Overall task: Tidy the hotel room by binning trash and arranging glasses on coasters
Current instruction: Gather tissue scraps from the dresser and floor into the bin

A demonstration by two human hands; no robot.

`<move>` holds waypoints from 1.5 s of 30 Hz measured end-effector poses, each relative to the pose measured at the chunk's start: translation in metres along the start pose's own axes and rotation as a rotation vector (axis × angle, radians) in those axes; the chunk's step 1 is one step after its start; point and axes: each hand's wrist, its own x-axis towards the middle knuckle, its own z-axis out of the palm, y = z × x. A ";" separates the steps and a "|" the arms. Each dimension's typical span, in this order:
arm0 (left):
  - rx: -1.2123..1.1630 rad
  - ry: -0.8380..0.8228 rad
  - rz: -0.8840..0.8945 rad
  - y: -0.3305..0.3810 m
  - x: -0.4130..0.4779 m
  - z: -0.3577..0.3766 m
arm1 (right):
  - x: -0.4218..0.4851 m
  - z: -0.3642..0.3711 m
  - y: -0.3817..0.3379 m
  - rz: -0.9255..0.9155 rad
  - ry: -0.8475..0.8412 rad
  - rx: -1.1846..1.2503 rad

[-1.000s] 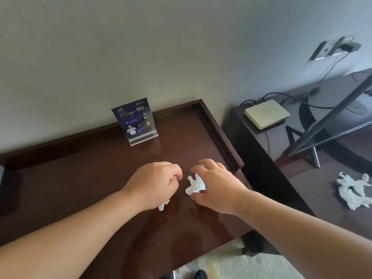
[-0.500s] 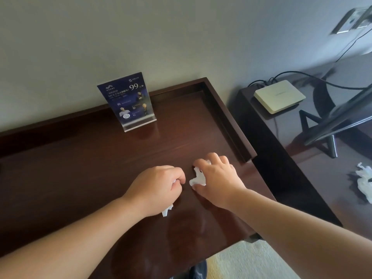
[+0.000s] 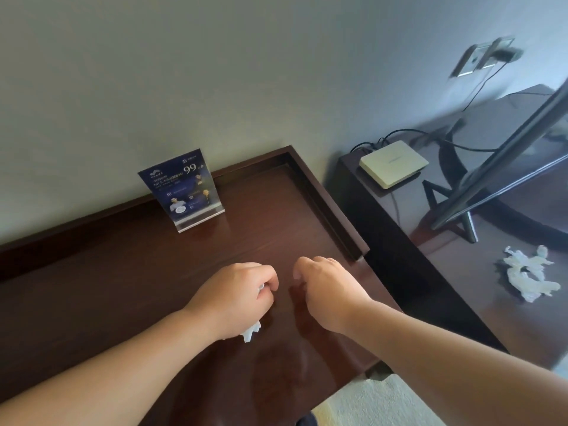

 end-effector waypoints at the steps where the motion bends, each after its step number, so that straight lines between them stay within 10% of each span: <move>1: 0.010 0.007 0.015 0.004 0.001 -0.005 | -0.004 -0.006 -0.002 -0.001 0.008 0.004; 23: 0.239 0.059 0.386 0.126 0.031 -0.030 | -0.138 -0.101 0.007 0.212 0.242 0.068; 45: 0.265 -0.009 0.407 0.356 0.028 0.097 | -0.315 -0.138 0.213 0.238 0.392 0.100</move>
